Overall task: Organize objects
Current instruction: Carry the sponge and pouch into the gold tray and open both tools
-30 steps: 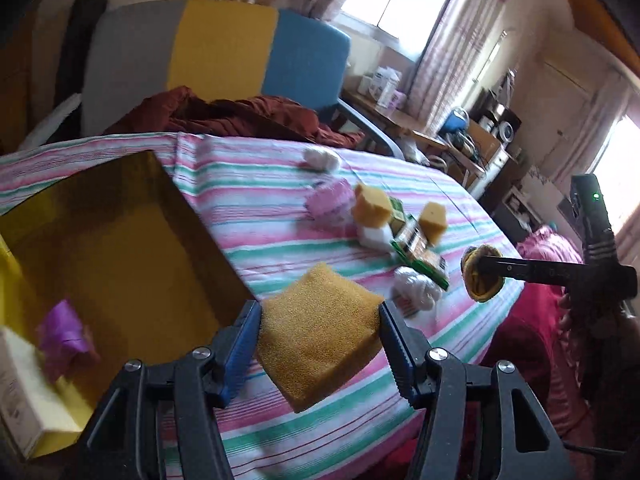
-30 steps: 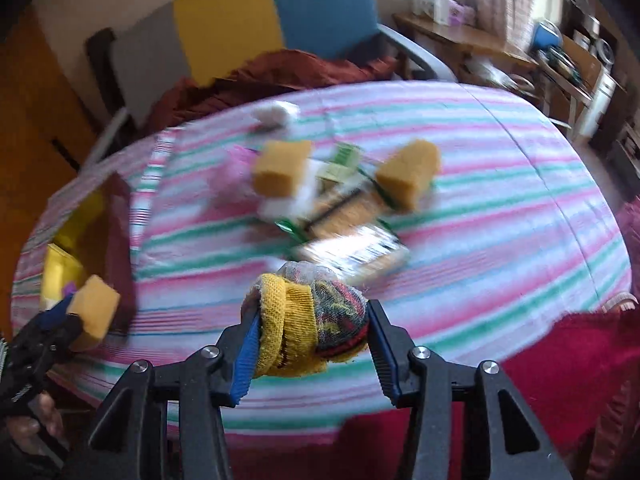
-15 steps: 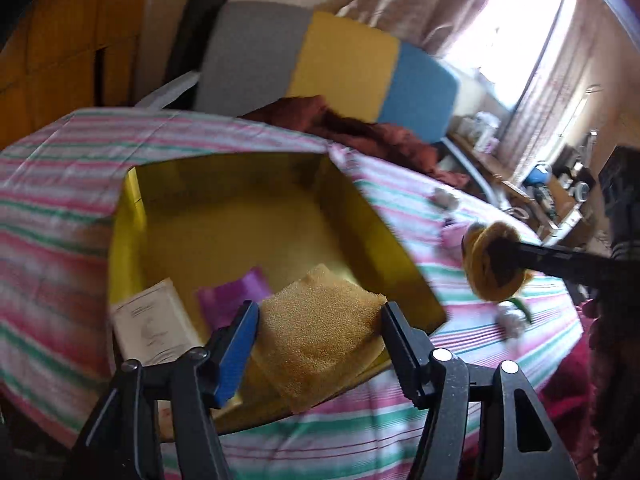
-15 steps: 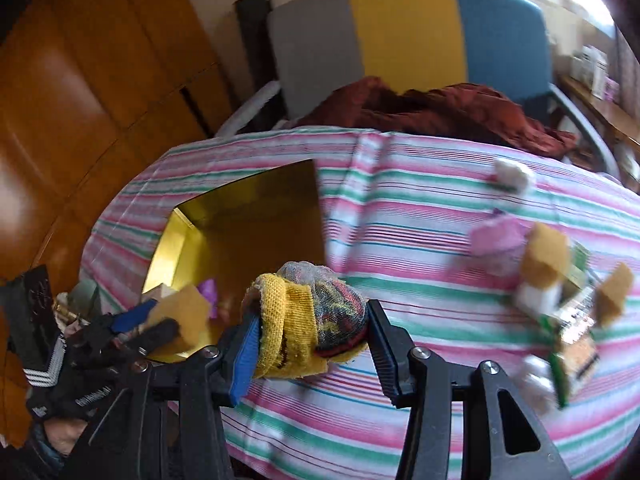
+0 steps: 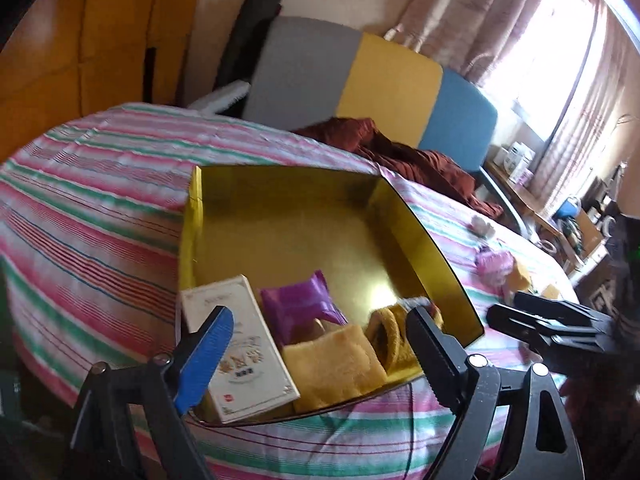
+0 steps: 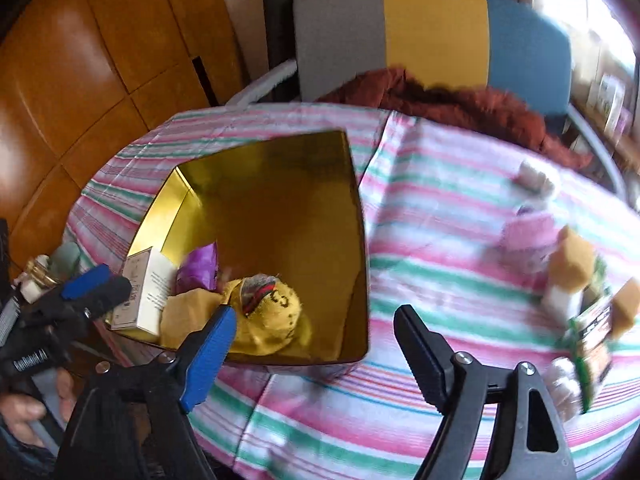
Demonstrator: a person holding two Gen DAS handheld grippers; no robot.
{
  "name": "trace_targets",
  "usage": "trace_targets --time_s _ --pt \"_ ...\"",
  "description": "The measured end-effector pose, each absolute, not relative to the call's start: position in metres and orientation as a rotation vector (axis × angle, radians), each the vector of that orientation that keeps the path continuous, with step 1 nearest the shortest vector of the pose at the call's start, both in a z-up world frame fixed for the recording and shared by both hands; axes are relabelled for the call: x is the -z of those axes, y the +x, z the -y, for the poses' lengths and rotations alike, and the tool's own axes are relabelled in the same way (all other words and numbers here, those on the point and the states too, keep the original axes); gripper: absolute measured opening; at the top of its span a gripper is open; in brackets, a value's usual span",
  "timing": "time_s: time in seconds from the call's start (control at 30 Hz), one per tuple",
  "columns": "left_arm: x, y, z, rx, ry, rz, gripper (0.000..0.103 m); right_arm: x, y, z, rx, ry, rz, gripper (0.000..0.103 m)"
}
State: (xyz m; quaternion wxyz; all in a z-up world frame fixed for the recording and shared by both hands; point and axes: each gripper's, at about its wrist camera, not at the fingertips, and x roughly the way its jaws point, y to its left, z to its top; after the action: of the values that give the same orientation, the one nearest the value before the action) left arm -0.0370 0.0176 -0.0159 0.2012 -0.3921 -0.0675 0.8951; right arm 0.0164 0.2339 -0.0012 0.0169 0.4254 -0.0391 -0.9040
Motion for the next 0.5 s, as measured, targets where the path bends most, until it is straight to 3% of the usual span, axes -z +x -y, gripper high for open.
trace_targets --time_s 0.13,0.23,0.37,0.5 --pt "0.002 -0.025 -0.02 -2.617 -1.004 0.116 0.099 -0.019 0.041 -0.221 3.06 1.062 -0.098 0.083" --pt "-0.005 -0.02 -0.023 -2.648 -0.959 0.093 0.099 -0.015 0.045 -0.214 3.112 1.003 -0.197 0.089" --pt "-0.006 -0.018 -0.026 -2.667 -0.958 0.068 0.099 0.002 0.037 -0.221 2.986 1.139 -0.017 0.089" --pt "-0.007 -0.011 -0.029 -2.706 -0.936 0.003 0.099 0.012 0.036 -0.22 2.954 1.206 0.024 0.088"
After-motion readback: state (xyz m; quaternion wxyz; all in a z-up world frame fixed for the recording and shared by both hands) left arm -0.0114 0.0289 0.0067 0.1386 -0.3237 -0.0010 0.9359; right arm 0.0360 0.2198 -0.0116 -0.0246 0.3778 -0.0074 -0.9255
